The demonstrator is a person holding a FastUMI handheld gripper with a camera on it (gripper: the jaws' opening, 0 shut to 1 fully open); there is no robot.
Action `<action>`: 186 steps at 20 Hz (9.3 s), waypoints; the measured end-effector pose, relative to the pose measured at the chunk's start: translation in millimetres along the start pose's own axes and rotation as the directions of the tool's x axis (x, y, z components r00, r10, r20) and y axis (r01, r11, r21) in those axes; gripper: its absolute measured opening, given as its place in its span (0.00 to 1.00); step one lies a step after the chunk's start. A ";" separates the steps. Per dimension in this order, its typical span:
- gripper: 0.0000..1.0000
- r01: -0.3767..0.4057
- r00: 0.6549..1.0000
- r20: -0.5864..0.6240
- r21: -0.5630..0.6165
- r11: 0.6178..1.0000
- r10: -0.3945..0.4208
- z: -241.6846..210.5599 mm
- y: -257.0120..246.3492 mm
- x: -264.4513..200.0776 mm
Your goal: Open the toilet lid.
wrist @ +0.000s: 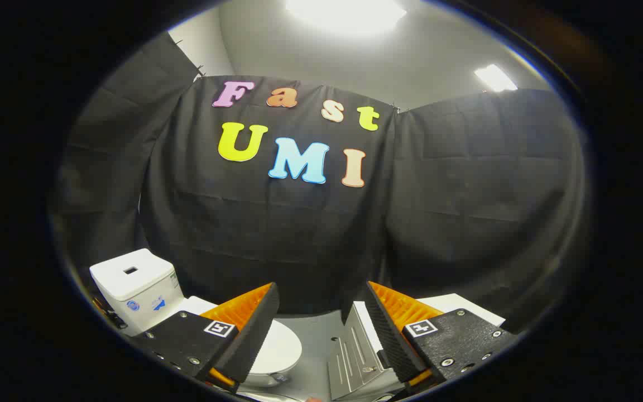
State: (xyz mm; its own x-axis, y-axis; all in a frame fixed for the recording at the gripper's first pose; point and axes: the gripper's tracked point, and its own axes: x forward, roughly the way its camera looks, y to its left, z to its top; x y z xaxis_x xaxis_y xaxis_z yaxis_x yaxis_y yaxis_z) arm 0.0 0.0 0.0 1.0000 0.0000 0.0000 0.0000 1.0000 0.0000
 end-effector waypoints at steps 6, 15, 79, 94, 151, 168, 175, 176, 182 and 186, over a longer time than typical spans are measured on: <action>0.95 0.023 0.999 -0.028 -0.087 0.996 -0.025 -11.3 -6.1 4.4; 0.95 0.004 1.000 0.005 -0.076 0.997 -0.003 -4.9 -1.2 1.5; 0.94 0.476 0.753 -0.656 0.591 0.651 0.045 -357.2 45.8 -2.9; 0.87 0.533 0.745 -0.657 0.690 0.490 0.116 -424.6 80.8 18.4; 0.00 0.198 0.916 -0.402 0.483 0.853 0.015 -209.9 110.7 36.1; 0.00 0.057 0.950 -0.310 0.240 0.969 0.021 -105.5 180.4 31.3; 0.00 -0.007 0.960 -0.274 0.170 0.985 0.054 -68.4 219.7 26.3; 0.00 -0.016 0.961 -0.269 0.159 0.987 0.059 -63.5 224.8 25.4; 0.00 -0.058 0.973 -0.215 0.139 0.989 0.087 -40.2 258.2 20.4; 0.00 -0.081 0.977 -0.185 0.118 0.990 0.102 -28.9 275.9 17.3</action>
State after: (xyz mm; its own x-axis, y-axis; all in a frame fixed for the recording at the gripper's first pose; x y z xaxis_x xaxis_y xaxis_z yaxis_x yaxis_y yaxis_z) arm 17.3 275.9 -28.9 0.9774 0.1017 -0.1852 -0.0807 0.9897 0.1178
